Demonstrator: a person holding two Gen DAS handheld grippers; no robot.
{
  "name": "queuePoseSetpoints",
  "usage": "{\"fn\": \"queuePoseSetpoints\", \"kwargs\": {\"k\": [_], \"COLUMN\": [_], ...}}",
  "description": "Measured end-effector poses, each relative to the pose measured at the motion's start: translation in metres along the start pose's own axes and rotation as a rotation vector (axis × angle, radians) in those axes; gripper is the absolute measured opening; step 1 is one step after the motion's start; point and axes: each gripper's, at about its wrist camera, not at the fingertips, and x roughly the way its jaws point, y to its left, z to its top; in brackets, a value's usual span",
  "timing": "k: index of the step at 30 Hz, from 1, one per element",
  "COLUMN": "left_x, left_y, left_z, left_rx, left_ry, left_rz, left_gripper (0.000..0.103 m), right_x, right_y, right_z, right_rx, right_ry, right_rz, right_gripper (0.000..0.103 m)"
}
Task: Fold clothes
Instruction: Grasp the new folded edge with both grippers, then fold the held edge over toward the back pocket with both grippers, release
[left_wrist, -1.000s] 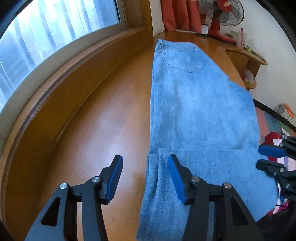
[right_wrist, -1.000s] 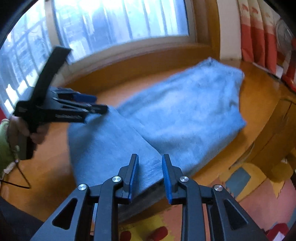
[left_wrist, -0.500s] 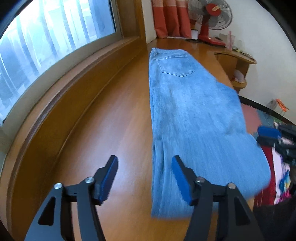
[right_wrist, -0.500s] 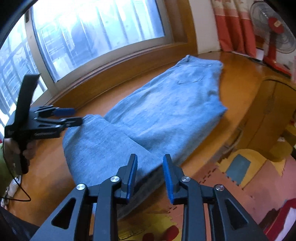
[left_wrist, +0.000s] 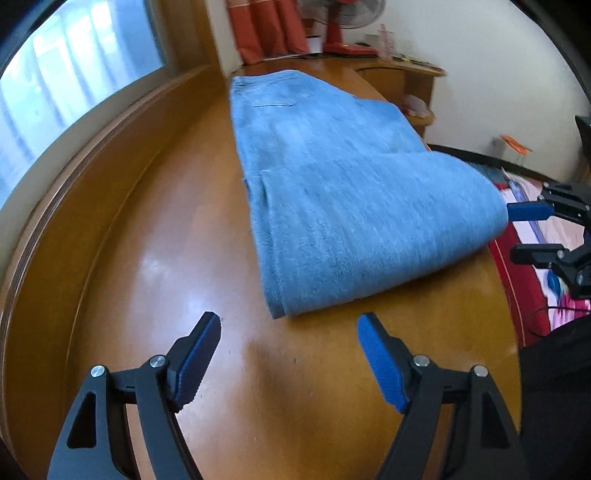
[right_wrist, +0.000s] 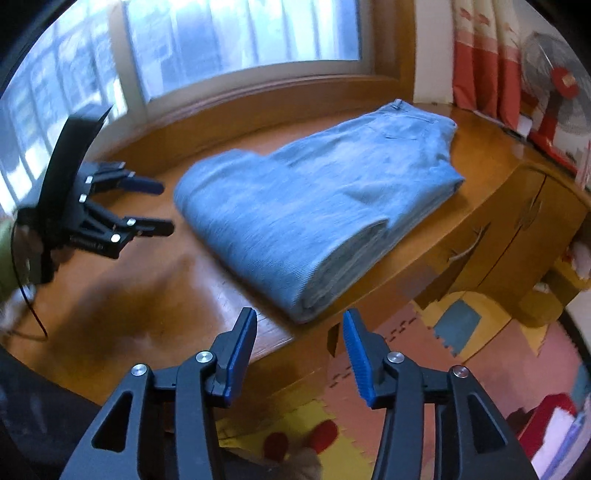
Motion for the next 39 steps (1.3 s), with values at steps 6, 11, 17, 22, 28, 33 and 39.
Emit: {"fn": "queuePoseSetpoints", "kwargs": {"k": [6,11,17,22,28,33,39], "left_x": [0.017,0.027,0.024,0.007,-0.022,-0.035,-0.029], "left_y": [0.003,-0.001,-0.009,-0.011,-0.02,-0.021,-0.011], "left_z": [0.012,0.013,0.012,0.015,0.026,0.043,0.069], "left_rx": [0.057,0.067,0.061,0.031,0.006,-0.008,-0.03], "left_ry": [-0.023,-0.039,-0.057,-0.065,-0.092,-0.105,-0.075], "left_rz": [-0.067,-0.098,-0.107,-0.114,-0.112,-0.109,-0.102], "left_gripper": [0.076,0.076,0.055,0.05,0.05,0.05,0.05], "right_x": [0.019,0.032,0.038,0.022,-0.009,-0.021,-0.017], "right_y": [0.016,0.022,0.023,0.014,0.011,-0.005,-0.027], "right_z": [0.004,0.012,0.014,0.018,0.024,0.039,0.055], "right_rx": [-0.013,-0.016,-0.033,0.008,0.023,0.074,0.14], "right_ry": [0.001,-0.003,0.005,0.001,-0.06,-0.113,-0.124], "right_rz": [-0.093,-0.119,-0.144,-0.084,-0.045,-0.008,0.042], "right_gripper": [0.049,0.049,0.036,0.026,0.024,0.024,0.024]}}
